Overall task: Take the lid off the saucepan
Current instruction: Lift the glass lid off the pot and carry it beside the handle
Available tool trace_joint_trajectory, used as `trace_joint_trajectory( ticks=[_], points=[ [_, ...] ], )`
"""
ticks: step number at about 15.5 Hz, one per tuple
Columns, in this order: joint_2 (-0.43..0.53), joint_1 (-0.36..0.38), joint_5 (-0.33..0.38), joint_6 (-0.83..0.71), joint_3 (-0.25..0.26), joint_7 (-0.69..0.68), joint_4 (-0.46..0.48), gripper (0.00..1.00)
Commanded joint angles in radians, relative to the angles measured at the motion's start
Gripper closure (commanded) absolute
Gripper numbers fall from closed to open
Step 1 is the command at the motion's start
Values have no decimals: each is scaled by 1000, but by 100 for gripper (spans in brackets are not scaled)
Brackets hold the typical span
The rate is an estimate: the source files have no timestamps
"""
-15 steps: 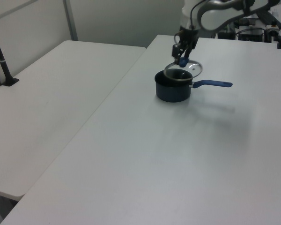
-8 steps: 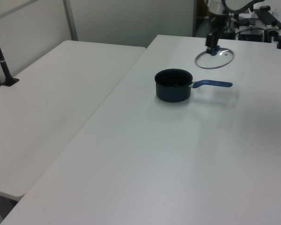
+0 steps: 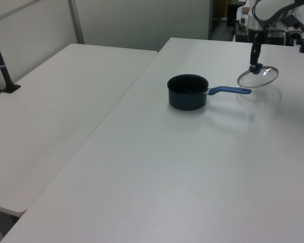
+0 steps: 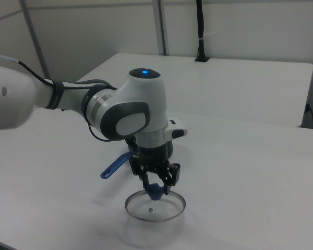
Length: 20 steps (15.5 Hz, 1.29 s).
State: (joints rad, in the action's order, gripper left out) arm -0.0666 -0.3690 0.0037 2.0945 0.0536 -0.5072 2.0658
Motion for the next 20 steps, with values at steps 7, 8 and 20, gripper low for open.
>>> trace_joint_trajectory(
  ticks=[7, 8, 20],
  points=[
    [-54, 54, 151, 48, -3, 1, 23, 46],
    [-67, 65, 151, 58, -1, 12, 23, 46],
    [-62, 104, 151, 15, -3, 151, -56, 0]
  ],
)
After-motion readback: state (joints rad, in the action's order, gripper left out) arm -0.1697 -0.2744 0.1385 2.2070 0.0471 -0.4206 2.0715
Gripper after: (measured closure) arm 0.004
